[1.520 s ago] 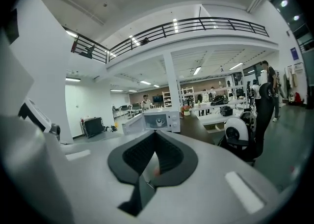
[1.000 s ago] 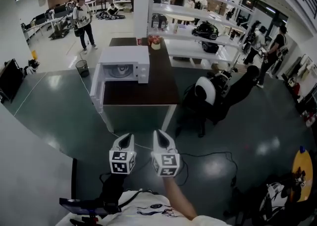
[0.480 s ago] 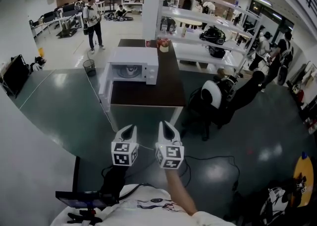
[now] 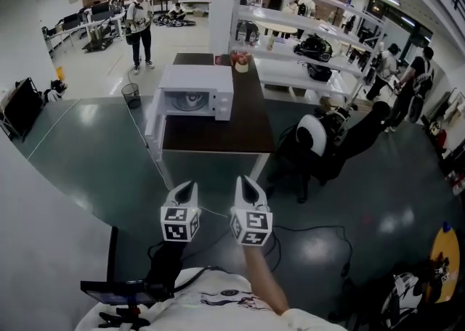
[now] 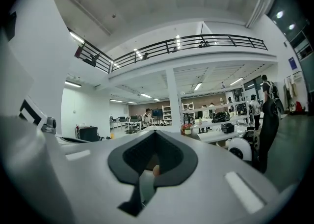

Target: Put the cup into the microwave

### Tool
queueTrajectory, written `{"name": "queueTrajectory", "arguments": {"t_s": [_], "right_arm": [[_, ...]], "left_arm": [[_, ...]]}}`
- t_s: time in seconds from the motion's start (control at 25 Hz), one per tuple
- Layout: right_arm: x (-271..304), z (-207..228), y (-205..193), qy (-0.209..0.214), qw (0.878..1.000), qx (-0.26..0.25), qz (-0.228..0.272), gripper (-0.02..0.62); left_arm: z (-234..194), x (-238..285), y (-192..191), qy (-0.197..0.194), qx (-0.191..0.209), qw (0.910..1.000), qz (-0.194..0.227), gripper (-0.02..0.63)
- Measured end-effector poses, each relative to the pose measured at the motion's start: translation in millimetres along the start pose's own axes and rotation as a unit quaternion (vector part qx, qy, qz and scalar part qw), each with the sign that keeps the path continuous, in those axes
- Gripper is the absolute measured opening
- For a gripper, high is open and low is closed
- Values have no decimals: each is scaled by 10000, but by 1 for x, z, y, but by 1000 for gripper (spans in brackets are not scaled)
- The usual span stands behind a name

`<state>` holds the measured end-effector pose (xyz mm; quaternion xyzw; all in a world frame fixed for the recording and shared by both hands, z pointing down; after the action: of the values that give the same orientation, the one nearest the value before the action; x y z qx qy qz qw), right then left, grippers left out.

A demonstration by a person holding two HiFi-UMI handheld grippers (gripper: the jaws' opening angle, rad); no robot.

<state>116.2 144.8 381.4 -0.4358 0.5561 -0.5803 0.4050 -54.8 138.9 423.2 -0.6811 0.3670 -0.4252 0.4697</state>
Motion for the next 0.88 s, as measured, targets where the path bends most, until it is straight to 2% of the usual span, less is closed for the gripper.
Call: {"name": "queueTrajectory", "arguments": {"t_s": [0.56, 0.88], "right_arm": [[4, 0, -6, 1, 9999, -25, -116, -2], [8, -6, -6, 82, 9997, -207, -134, -2]], "left_arm": [[-5, 3, -5, 24, -63, 9999, -90, -3], [-9, 5, -5, 24, -80, 9999, -84, -3]]}}
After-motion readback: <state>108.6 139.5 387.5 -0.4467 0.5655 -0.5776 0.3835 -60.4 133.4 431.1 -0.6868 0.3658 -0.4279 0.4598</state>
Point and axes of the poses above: the fingertips, and each gripper's own axes: x forward along the fingers, z to its right, y out of its top, the point moved 5 cm from there along -x, backward along the fingers, and after that the axes turned 5 degrees about -x, right-handed, at the moved point
